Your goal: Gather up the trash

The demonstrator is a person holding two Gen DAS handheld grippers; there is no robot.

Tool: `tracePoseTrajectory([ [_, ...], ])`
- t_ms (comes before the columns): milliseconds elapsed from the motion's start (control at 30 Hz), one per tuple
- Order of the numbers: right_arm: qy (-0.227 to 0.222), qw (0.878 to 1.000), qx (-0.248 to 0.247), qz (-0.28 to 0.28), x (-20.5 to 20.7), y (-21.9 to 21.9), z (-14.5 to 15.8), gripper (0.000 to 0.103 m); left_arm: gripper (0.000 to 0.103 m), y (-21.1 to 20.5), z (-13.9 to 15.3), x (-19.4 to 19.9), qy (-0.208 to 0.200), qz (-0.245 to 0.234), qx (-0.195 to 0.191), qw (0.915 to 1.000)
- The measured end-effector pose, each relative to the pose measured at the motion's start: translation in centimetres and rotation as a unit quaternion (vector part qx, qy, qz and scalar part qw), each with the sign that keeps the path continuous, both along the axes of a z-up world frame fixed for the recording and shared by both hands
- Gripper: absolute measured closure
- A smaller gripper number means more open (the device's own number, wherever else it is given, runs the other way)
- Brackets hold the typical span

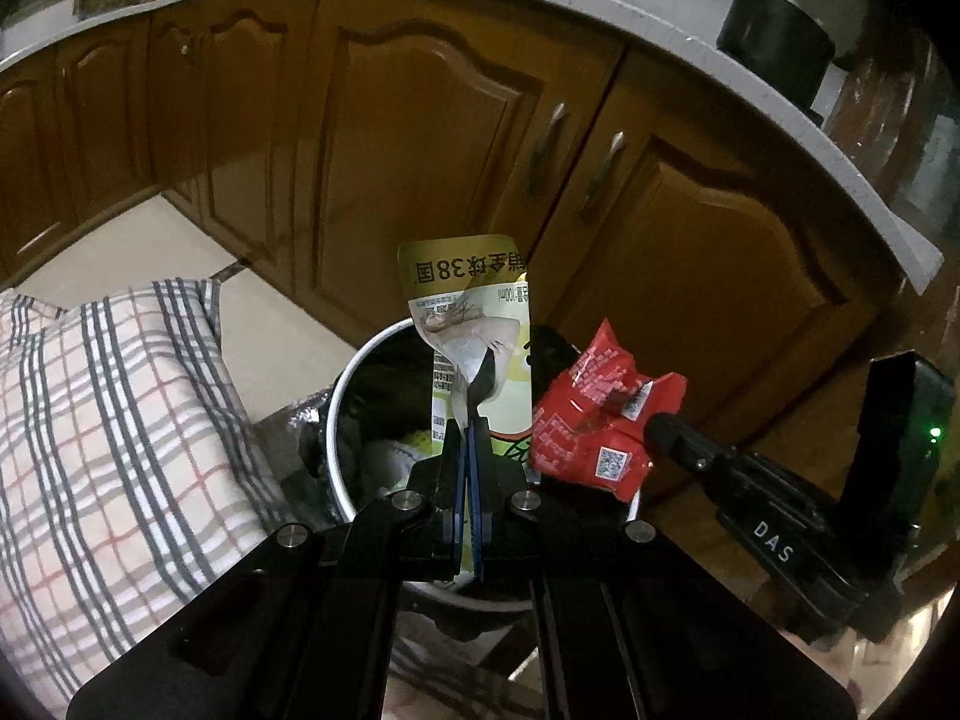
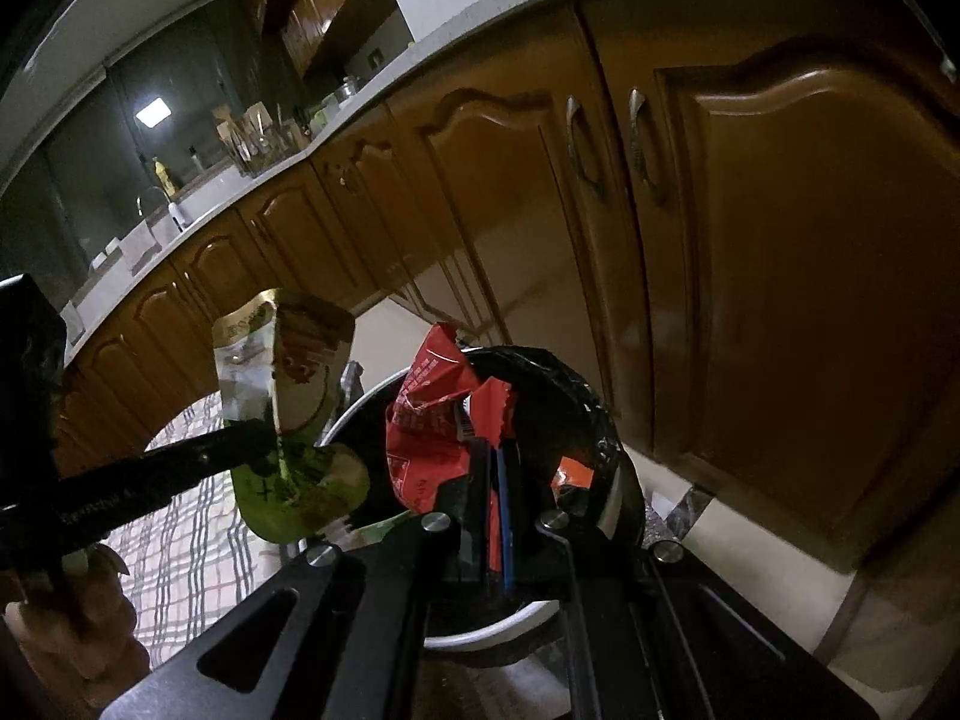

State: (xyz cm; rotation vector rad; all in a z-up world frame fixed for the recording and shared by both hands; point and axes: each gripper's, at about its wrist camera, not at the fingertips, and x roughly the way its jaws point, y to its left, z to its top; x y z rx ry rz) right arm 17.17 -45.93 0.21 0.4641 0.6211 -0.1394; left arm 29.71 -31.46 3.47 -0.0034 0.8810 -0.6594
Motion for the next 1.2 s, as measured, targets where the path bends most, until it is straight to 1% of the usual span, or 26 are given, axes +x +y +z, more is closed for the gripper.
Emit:
tracePoseTrajectory([
  [267,0.017,1.0,-0.001,0.003,1.1,-0.1,-0.7,0.1,0.102,-0.8,-1.1,0.9,0.014,0.001,0.005,0.9999],
  [300,0.019,1.0,0.001,0.005,1.3,-0.1,-0.8,0.095,0.102,-1.0,-1.2,0.9,0.015,-0.001,0.007,0.9999],
  [333,0.019,1.0,0.006,0.008,1.5,-0.1,-0.9,0.095,0.099,-1.0,-1.2,0.9,0.014,-0.001,0.009,0.9999],
  [367,0.02,1.0,0.013,0.01,1.6,-0.2,-1.0,0.093,0.093,-1.0,-1.2,0.8,0.013,-0.002,0.009,0.9999],
  [400,0.02,1.0,0.021,0.012,1.6,-0.3,-1.2,0.084,0.082,-0.9,-1.2,0.7,0.012,-0.001,0.007,0.9999],
  [433,0.016,0.999,0.027,0.013,1.5,-0.4,-1.3,0.078,0.076,-0.7,-1.1,0.6,0.009,0.002,0.004,1.0],
  [467,0.014,0.999,0.028,0.012,1.5,-0.4,-1.3,0.066,0.07,-0.3,-1.1,0.3,0.004,0.006,0.001,1.0],
  [500,0.01,1.0,0.028,0.01,1.2,-0.4,-1.2,0.061,0.07,-0.1,-1.0,0.1,0.001,0.008,-0.002,1.0],
  [633,-0.001,0.999,0.036,0.006,0.4,-0.4,-1.1,0.061,0.07,1.5,-0.8,-0.8,-0.006,0.019,-0.008,0.9998],
  [667,-0.007,0.999,0.04,0.005,0.0,-0.3,-1.0,0.058,0.069,2.0,-0.8,-1.0,-0.007,0.023,-0.009,0.9997],
  [700,-0.012,0.999,0.043,0.005,-0.3,-0.2,-0.9,0.052,0.063,2.5,-0.8,-1.3,-0.007,0.027,-0.011,0.9996],
  [733,-0.016,0.999,0.045,0.003,-0.5,-0.2,-0.7,0.048,0.059,3.3,-0.8,-1.6,-0.006,0.035,-0.012,0.9993],
  [767,-0.022,0.999,0.047,0.003,-0.8,-0.1,-0.6,0.041,0.055,3.9,-0.8,-1.9,-0.007,0.04,-0.015,0.9991],
  [800,-0.028,0.998,0.049,0.003,-1.2,0.1,-0.4,0.036,0.054,4.7,-0.9,-2.3,-0.008,0.045,-0.02,0.9988],
  [933,-0.043,0.997,0.059,0.008,-2.2,1.4,0.2,0.03,0.051,7.1,-1.0,-3.6,-0.005,0.064,-0.035,0.9973],
  [1000,-0.051,0.997,0.065,0.01,-2.8,2.0,0.4,0.025,0.046,8.6,-1.2,-4.5,-0.001,0.08,-0.044,0.9958],
  [1067,-0.065,0.995,0.07,0.011,-3.7,3.1,0.4,0.023,0.041,10.2,-1.3,-5.4,0.003,0.094,-0.059,0.9938],
  [1200,-0.08,0.993,0.081,0.02,-5.3,5.5,0.2,0.021,0.04,13.0,-1.4,-7.3,-0.006,0.116,-0.063,0.9912],
])
